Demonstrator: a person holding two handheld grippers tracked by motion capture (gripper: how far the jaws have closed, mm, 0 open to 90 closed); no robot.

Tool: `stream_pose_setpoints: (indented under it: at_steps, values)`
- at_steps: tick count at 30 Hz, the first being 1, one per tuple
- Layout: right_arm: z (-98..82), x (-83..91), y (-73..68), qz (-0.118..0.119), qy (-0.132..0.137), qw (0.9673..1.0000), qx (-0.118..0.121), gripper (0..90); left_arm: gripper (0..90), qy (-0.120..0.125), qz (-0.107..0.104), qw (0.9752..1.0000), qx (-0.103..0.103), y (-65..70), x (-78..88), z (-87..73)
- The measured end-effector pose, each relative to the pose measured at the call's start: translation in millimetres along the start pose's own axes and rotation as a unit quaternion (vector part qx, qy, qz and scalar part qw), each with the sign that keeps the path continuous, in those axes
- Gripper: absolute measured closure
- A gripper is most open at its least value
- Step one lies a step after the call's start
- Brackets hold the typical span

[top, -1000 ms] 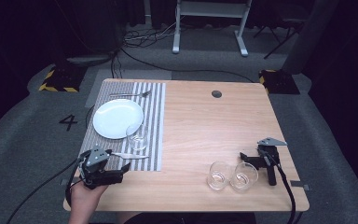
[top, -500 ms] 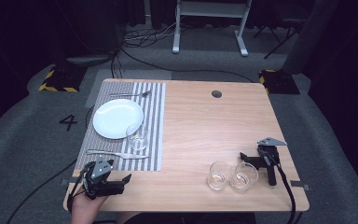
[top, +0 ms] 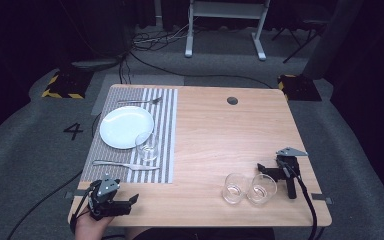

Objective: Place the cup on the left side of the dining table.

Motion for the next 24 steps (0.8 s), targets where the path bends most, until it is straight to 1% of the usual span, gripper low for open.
stream_pose_setpoints:
  at_steps: [1, 2, 3, 7, 9, 16, 18, 19, 20, 22, 24]
  values:
    - [0.0, 0.0, 0.0, 0.0, 0.0, 1.0, 0.0, 7.7, 15.5, -0.002, -0.001, 1.0, 0.003, 0.7, -0.8, -1.4]
    - [0.0, 0.0, 0.0, 0.0, 0.0, 1.0, 0.0, 7.7, 15.5, -0.002, 0.0, 1.0, -0.002, 0.0, -1.4, -2.4]
    - [0.0, 0.0, 0.0, 0.0, 0.0, 1.0, 0.0, 7.7, 15.5, -0.007, -0.002, 1.0, -0.001, 0.2, -1.8, -3.9]
    - [0.0, 0.0, 0.0, 0.0, 0.0, 1.0, 0.0, 7.7, 15.5, -0.01, -0.003, 0.9999, 0.003, -1.3, -3.7, -7.1]
    - [0.0, 0.0, 0.0, 0.0, 0.0, 1.0, 0.0, 7.7, 15.5, -0.013, 0.0, 0.9999, 0.008, -2.2, -5.1, -10.2]
    - [0.0, 0.0, 0.0, 0.0, 0.0, 1.0, 0.0, 7.7, 15.2, -0.027, 0.013, 0.9995, 0.007, -4.4, -8.6, -16.5]
    - [0.0, 0.0, 0.0, 0.0, 0.0, 1.0, 0.0, 7.7, 15.3, -0.019, 0.021, 0.9996, 0.0, -4.4, -10.2, -17.3]
    - [0.0, 0.0, 0.0, 0.0, 0.0, 1.0, 0.0, 7.7, 14.8, -0.019, 0.021, 0.9996, 0.0, -4.4, -10.2, -17.3]
    - [0.0, 0.0, 0.0, 0.0, 0.0, 1.0, 0.0, 7.7, 13.9, -0.006, 0.02, 0.9998, -0.004, -5.1, -11.8, -17.7]
    - [0.0, 0.0, 0.0, 0.0, 0.0, 1.0, 0.0, 7.7, 10.6, 0.017, 0.015, 0.9997, -0.004, -4.9, -14.7, -19.1]
    - [0.0, 0.0, 0.0, 0.0, 0.0, 1.0, 0.0, 7.7, 7.7, 0.019, 0.014, 0.9997, -0.007, -4.7, -15.1, -19.6]
Point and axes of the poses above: each handheld gripper's, and its own axes: x roughly backward along the jaws, z roughly out of its top, y roughly to its right, the point moved 7 cm from there along -x, roughly forward along the jaws, and after that the axes turned 10 degrees about z, right-handed, at the moved point
